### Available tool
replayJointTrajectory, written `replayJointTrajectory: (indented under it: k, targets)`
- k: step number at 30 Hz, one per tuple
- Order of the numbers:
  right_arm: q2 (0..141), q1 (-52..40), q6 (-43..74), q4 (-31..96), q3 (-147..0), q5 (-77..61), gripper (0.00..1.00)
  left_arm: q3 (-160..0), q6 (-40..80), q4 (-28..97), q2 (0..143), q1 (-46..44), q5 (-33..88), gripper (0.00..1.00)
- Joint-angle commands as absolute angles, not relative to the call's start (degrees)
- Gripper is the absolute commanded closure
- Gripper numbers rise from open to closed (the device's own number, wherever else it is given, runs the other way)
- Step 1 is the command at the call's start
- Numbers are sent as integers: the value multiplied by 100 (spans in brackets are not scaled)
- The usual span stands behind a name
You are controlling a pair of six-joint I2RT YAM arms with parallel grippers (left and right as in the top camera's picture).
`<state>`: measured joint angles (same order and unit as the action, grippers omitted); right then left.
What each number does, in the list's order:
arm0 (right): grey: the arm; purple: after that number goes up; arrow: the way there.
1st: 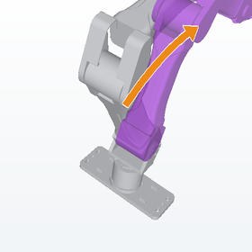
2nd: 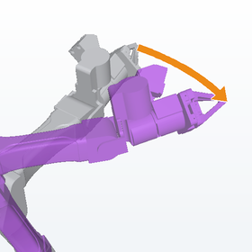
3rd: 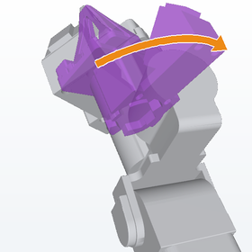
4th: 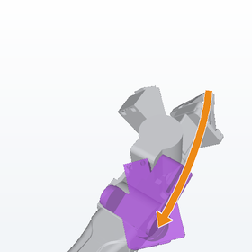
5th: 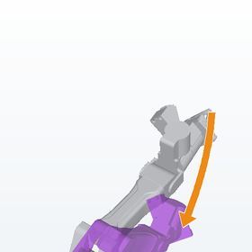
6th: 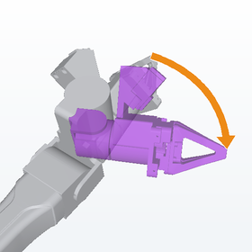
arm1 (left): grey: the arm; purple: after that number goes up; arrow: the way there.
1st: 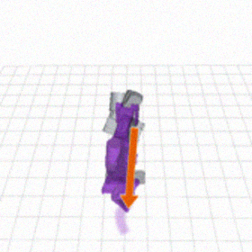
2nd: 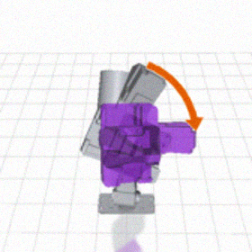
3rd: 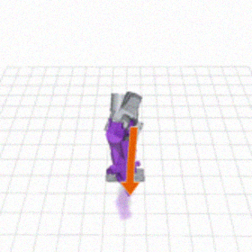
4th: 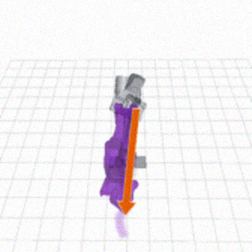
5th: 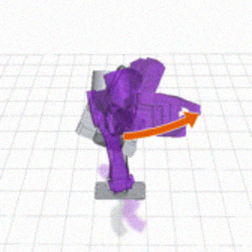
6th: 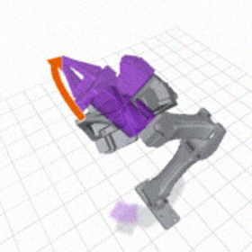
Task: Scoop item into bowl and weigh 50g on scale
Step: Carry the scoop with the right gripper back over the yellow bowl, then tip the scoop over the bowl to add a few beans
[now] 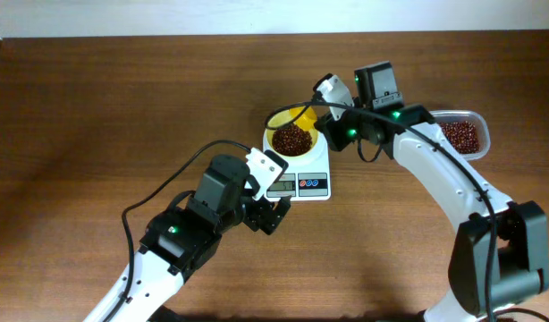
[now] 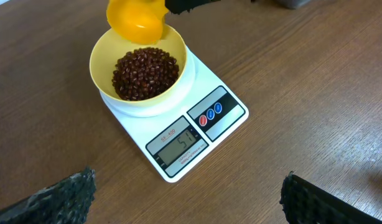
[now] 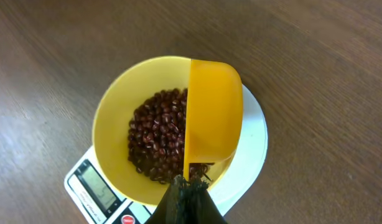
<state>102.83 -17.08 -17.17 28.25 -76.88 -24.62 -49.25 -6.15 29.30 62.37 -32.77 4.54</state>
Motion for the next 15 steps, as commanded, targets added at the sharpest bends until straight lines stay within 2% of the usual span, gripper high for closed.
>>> replayJointTrajectory:
  k: [1, 15]
  targets:
    - [10462, -1776, -1933, 2825, -7743, -2329, 96, -4877, -541, 2919, 6237, -3286, 473, 1]
    - [10516, -2062, -2502, 2825, -7743, -2220, 96, -4877, -541, 2919, 6237, -3286, 473, 1]
